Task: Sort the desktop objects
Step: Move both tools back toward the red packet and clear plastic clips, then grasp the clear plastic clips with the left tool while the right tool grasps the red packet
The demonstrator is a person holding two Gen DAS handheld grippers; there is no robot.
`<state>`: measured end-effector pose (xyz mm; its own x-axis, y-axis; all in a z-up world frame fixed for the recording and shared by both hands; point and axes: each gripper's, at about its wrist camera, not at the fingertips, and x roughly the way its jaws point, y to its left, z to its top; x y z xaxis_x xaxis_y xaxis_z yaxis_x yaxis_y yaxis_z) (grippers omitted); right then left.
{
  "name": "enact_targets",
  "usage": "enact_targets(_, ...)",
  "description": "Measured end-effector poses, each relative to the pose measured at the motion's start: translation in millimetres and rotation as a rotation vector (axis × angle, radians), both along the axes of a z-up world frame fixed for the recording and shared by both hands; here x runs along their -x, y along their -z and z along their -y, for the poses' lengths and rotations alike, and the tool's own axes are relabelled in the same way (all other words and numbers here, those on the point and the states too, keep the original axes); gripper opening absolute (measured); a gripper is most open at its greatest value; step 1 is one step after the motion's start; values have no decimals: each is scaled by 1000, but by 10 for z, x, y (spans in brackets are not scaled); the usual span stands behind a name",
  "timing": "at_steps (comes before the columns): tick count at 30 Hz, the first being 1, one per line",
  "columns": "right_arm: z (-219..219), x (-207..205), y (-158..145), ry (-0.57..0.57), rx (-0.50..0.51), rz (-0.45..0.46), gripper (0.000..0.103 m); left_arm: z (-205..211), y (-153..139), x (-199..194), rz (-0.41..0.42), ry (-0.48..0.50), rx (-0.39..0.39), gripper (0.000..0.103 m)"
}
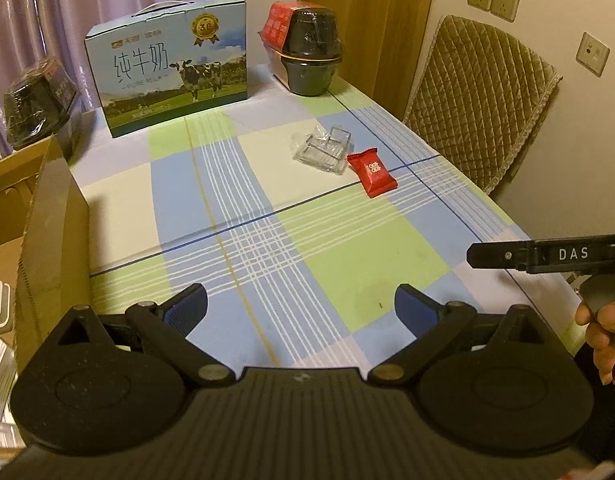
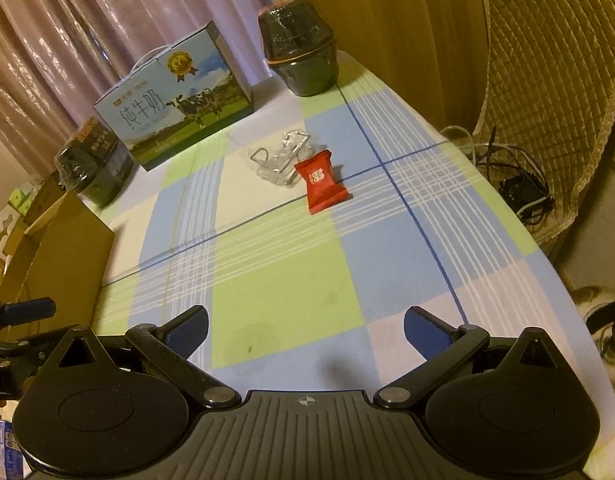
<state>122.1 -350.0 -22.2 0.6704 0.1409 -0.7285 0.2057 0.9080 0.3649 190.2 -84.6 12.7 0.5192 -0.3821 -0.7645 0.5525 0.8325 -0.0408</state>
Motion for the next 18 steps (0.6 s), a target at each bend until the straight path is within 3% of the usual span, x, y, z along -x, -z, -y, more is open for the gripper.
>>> enact_targets(5,51,-148,-11,-11,13,31,101,84,29,-134,6,11,-7,98)
enact_targets(18,140,-599,197,-38,198,123,101,442,142,-726,70,1,0,98)
